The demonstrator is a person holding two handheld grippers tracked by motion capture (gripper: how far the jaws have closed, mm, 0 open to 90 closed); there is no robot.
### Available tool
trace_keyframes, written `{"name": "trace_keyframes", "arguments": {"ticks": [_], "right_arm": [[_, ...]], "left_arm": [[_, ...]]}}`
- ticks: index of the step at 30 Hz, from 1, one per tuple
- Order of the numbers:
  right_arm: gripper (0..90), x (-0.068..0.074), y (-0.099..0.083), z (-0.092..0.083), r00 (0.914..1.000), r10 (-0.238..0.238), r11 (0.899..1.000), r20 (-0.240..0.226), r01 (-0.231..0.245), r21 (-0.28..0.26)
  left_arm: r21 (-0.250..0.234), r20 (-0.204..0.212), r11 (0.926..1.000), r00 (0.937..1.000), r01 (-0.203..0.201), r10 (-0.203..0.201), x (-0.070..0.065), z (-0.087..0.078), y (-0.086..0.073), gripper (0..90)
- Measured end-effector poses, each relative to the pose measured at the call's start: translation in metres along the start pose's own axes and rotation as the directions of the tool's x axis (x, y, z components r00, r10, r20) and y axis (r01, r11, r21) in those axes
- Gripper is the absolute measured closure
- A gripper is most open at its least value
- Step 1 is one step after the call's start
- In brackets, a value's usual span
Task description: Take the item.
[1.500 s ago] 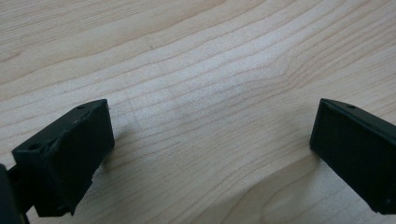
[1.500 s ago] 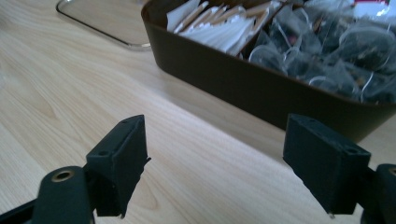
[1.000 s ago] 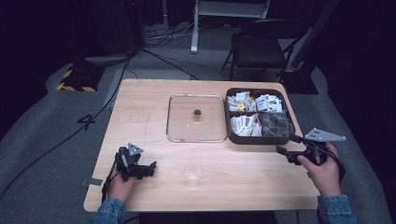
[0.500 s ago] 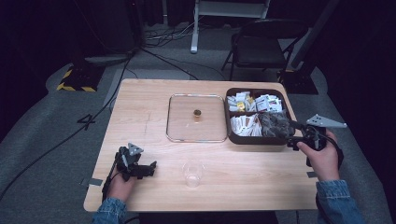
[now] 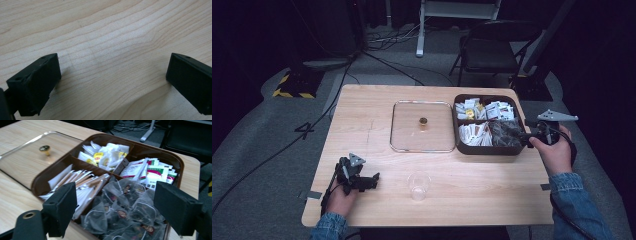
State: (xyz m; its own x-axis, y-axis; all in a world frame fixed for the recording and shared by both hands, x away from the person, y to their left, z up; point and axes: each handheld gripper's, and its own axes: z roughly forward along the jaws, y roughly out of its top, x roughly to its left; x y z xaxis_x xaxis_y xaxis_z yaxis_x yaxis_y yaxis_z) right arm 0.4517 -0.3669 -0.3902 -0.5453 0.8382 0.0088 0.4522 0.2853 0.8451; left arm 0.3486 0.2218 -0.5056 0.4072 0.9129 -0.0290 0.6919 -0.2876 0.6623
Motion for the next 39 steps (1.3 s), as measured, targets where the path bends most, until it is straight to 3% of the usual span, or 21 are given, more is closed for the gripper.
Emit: {"name": "trace_keyframes", "arguments": {"ticks": [9, 25, 31, 39], "right_arm": [[23.3, -0.021, -0.006, 0.021, 0.9986, 0.05, 0.998, 0.016, -0.051, 0.049], [38.1, -0.039, -0.03, 0.05, 0.9972, 0.062, 0.989, 0.042, -0.067, 0.132], [48.6, -0.039, -0.037, 0.056, 0.9975, 0.022, 0.981, 0.067, -0.035, 0.191], [69.4, -0.038, -0.039, 0.056, 0.9971, 0.009, 0.98, 0.076, -0.024, 0.198]], "left_arm": [[-0.001, -0.002, 1.0, 1.0, -0.003, 0.003, 0.0, 0.0, 0.0, 0.0], [-0.001, -0.002, 1.0, 1.0, -0.003, 0.003, 0.0, 0.0, 0.0, 0.0], [-0.001, -0.002, 1.0, 1.0, -0.003, 0.003, 0.0, 0.0, 0.0, 0.0], [-0.001, -0.002, 1.0, 1.0, -0.003, 0.003, 0.0, 0.0, 0.0, 0.0]]}}
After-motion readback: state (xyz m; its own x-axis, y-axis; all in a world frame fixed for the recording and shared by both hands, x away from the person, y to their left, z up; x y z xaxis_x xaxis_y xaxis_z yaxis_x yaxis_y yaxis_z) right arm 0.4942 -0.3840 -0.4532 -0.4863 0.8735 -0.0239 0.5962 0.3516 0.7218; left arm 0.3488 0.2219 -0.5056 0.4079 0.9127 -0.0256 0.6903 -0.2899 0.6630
